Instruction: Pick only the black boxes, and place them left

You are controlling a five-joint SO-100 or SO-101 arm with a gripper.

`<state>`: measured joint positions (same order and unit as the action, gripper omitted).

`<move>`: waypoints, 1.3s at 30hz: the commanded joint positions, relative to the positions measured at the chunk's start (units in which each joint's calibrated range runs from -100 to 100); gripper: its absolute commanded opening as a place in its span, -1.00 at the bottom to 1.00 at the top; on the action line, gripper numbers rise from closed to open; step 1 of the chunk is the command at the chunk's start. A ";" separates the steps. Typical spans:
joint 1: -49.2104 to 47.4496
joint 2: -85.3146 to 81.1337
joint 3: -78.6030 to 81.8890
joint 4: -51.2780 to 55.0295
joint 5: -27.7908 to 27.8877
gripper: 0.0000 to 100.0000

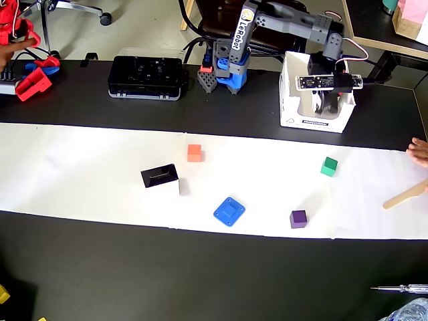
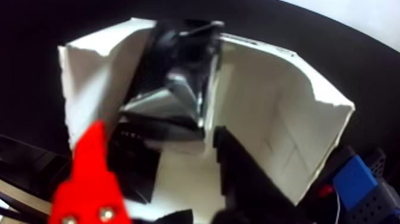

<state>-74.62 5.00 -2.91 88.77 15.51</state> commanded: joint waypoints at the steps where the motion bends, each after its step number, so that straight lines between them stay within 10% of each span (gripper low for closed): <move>1: -1.56 -1.65 -5.86 -0.61 0.55 -0.20; 14: 5.37 -20.69 -7.99 0.18 6.60 -0.20; 39: 49.72 -30.09 -13.40 10.36 -1.40 -0.19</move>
<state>-29.21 -22.23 -10.15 98.82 15.26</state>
